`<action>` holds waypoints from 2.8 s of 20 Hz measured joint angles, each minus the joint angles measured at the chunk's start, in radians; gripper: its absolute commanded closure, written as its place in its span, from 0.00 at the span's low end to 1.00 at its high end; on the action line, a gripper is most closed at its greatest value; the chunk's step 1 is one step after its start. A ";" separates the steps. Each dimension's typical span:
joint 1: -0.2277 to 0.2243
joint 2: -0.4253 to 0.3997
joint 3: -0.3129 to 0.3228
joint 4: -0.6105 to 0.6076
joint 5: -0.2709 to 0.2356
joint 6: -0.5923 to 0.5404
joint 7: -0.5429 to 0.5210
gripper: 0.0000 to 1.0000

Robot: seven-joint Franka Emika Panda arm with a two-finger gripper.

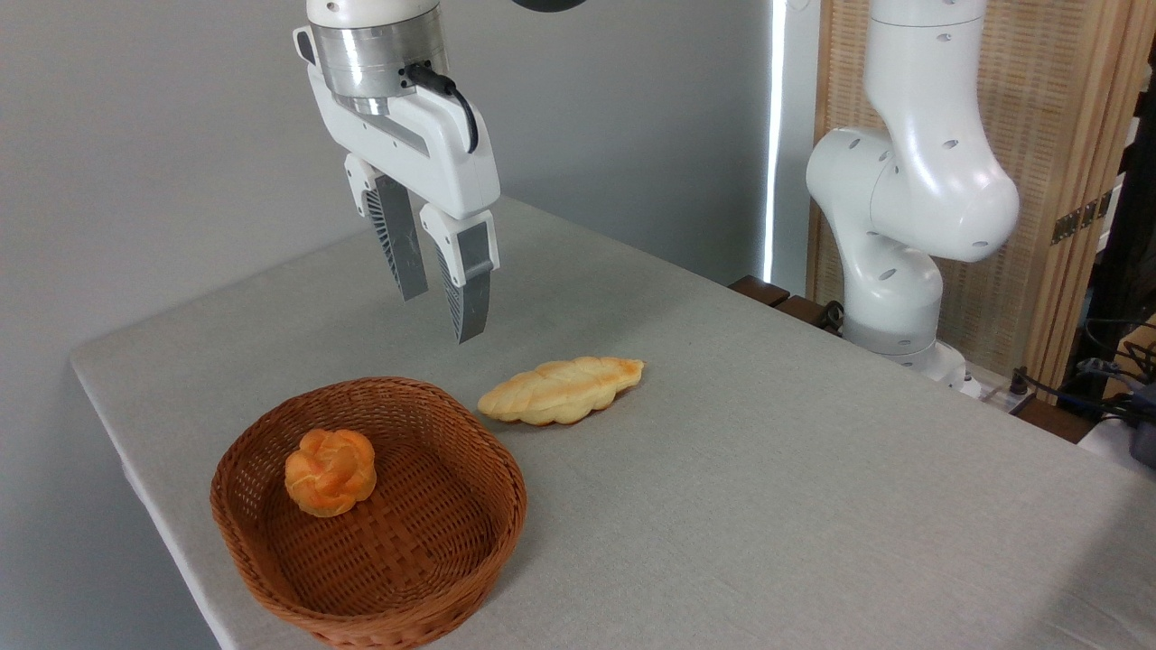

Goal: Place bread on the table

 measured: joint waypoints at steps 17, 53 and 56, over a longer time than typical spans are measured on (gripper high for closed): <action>-0.032 0.066 -0.025 -0.002 -0.003 0.099 -0.003 0.00; -0.100 0.316 -0.052 -0.019 0.054 0.474 -0.007 0.00; -0.100 0.319 -0.052 -0.029 0.072 0.490 -0.006 0.00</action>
